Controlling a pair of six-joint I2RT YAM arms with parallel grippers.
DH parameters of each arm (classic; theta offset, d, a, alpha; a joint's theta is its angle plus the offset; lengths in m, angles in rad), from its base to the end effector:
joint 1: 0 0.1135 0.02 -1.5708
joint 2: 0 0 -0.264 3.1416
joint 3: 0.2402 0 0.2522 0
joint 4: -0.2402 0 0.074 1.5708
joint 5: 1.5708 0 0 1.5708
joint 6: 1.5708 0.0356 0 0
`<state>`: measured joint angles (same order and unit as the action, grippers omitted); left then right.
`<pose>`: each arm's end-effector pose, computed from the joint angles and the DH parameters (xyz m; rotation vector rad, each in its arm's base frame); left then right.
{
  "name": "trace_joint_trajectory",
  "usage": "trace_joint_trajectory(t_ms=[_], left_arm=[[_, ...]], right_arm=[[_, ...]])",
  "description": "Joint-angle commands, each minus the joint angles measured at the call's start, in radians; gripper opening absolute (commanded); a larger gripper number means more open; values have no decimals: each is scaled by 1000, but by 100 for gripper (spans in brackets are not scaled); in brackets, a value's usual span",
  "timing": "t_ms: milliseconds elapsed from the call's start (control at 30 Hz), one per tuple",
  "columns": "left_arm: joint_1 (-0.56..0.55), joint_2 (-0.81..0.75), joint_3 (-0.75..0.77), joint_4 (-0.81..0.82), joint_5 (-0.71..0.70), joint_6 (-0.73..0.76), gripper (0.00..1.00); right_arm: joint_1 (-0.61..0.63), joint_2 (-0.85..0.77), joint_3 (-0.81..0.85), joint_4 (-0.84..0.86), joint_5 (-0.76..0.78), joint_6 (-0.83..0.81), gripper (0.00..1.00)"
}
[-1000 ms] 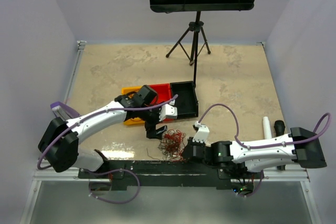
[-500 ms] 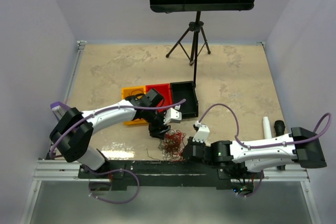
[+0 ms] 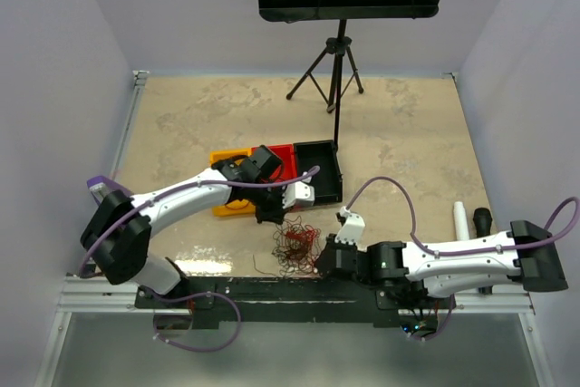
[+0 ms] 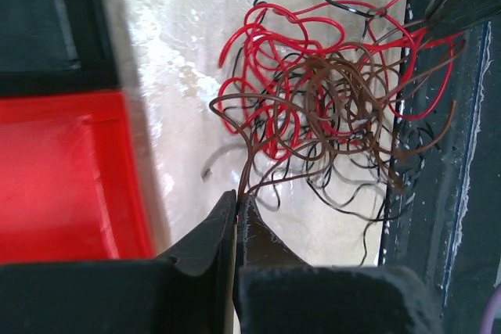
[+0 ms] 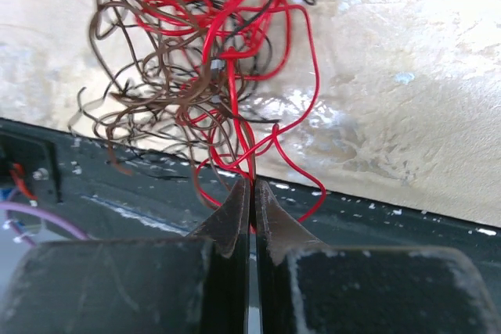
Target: Untangle the cables
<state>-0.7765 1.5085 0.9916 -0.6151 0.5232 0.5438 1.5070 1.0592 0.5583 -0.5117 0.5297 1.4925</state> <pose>0.1949 -0.2164 0.2132 1.7599 2.0074 -0.7777 0.0301 0.1884 0.1899 0.1762 2.5018 0.6666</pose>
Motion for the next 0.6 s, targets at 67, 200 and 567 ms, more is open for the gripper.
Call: trace_joint_trajectory(t_ms=[67, 200, 567], left_arm=[[37, -189, 151, -187, -77, 50, 0], [43, -286, 244, -284, -140, 56, 0], [45, -366, 740, -425, -356, -57, 0]], right_arm=[[4, -39, 63, -80, 59, 40, 0], [4, -18, 45, -45, 44, 37, 0], [5, 91, 45, 30, 26, 6, 0]])
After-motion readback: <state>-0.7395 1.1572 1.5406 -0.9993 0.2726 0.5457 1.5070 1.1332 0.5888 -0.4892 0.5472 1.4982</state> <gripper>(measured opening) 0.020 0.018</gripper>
